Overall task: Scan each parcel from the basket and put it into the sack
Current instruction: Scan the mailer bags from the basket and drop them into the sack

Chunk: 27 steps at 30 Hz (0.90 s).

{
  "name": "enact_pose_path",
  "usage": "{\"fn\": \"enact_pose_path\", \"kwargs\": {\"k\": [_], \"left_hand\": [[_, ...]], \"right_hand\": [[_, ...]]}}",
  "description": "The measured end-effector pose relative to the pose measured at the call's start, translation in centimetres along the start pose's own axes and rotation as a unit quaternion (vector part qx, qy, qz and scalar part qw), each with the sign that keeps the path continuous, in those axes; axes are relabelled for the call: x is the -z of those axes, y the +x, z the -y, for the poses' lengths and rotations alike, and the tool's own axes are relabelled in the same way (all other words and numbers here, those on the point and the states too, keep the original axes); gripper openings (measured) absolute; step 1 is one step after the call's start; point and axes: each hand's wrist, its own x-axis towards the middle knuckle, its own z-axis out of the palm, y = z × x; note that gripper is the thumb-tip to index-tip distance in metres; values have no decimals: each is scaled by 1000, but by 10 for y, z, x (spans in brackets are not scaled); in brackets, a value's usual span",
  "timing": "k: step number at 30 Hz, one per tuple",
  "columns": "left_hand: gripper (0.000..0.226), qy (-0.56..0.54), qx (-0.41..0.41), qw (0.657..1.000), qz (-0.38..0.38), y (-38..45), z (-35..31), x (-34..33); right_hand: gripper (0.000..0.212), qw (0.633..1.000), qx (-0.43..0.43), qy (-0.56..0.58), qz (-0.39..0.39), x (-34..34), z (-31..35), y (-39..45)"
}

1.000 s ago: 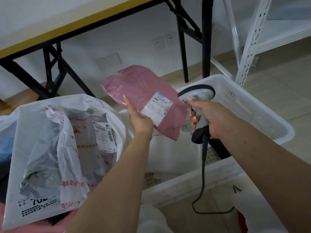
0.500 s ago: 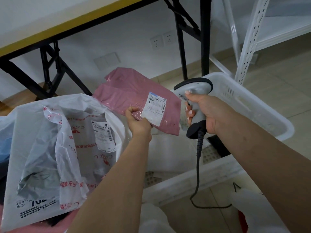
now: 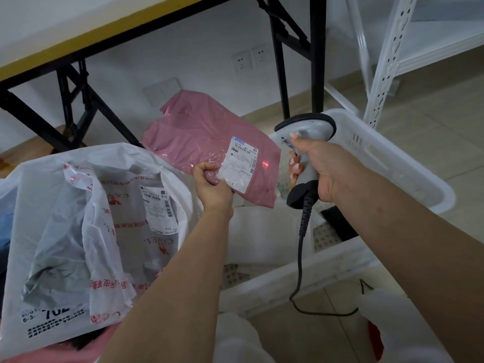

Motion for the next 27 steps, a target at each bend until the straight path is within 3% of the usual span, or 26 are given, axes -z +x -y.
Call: {"fn": "enact_pose_path", "kwargs": {"k": [21, 27], "left_hand": [[61, 60, -41, 997, 4, 8, 11, 3], [58, 66, -62, 996, 26, -30, -28, -3]], "right_hand": [[31, 1000, 0, -19, -14, 1, -1, 3], [31, 999, 43, -27, -16, 10, 0, -7]]}}
